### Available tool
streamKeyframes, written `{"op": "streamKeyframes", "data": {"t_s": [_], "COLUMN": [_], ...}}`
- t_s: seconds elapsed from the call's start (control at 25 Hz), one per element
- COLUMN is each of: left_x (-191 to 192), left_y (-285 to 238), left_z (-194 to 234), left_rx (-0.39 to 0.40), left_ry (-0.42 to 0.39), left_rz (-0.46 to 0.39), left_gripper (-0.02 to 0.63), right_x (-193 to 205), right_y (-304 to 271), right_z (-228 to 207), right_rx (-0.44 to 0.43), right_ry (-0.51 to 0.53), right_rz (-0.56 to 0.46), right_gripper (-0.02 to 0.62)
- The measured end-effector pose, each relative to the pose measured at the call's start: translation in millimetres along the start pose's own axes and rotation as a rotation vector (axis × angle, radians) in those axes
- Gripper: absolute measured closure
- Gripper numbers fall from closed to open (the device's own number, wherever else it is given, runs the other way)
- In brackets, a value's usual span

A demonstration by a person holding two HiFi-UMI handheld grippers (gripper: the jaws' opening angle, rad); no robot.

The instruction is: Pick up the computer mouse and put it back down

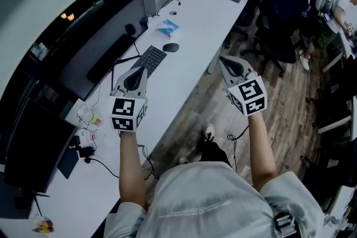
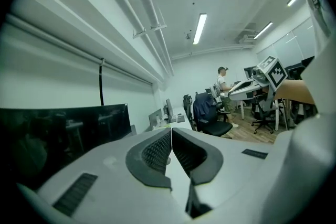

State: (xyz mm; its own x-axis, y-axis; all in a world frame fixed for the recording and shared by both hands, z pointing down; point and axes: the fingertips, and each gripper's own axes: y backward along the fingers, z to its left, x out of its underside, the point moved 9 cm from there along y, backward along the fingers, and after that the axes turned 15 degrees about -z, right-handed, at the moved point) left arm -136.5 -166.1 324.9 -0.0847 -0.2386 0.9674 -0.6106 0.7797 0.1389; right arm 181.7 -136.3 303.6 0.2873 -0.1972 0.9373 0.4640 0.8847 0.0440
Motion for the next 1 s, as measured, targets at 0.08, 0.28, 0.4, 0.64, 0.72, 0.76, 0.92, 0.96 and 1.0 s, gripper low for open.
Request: {"op": "streamKeyframes", "data": {"t_s": [0.08,0.28,0.4,0.64,0.72,0.76,0.92,0.96,1.0], "left_x": [-9.3,-25.2,-30.6,-39.3,-39.4,-38.8,-35.2,-34.5,-33.7], "left_y": [2.4,7.9,8.8,9.6,11.3,12.4,17.0,18.0,19.1], "left_z": [-5.4,-16.4,-22.7,-34.9,-37.7,-37.9,-36.7,-36.5,-36.1], "left_rx": [0.019,0.046,0.06,0.078,0.082,0.082,0.07,0.067,0.065], "left_ry": [-0.016,-0.018,-0.018,-0.027,-0.028,-0.027,-0.016,-0.017,-0.018], "left_rz": [-0.016,-0.052,-0.062,-0.067,-0.062,-0.059,-0.049,-0.046,-0.042], "left_gripper": [0.592,0.592,0.592,0.592,0.592,0.592,0.592,0.592,0.592], "right_x": [-8.8,-26.6,-32.6,-36.5,-36.2,-35.6,-31.0,-30.1,-29.5], "right_y": [7.8,22.5,29.5,36.3,36.4,35.9,34.6,34.4,34.0], "right_z": [3.9,10.9,14.9,14.2,15.1,15.9,18.9,19.2,19.6], "right_rx": [0.005,0.01,-0.008,-0.02,-0.028,-0.032,-0.047,-0.049,-0.05], "right_ry": [0.009,0.026,0.036,0.026,0.024,0.023,0.023,0.023,0.022], "right_rz": [-0.012,-0.038,-0.039,-0.041,-0.039,-0.036,-0.024,-0.023,-0.021], "right_gripper": [0.592,0.592,0.592,0.592,0.592,0.593,0.594,0.594,0.594]}}
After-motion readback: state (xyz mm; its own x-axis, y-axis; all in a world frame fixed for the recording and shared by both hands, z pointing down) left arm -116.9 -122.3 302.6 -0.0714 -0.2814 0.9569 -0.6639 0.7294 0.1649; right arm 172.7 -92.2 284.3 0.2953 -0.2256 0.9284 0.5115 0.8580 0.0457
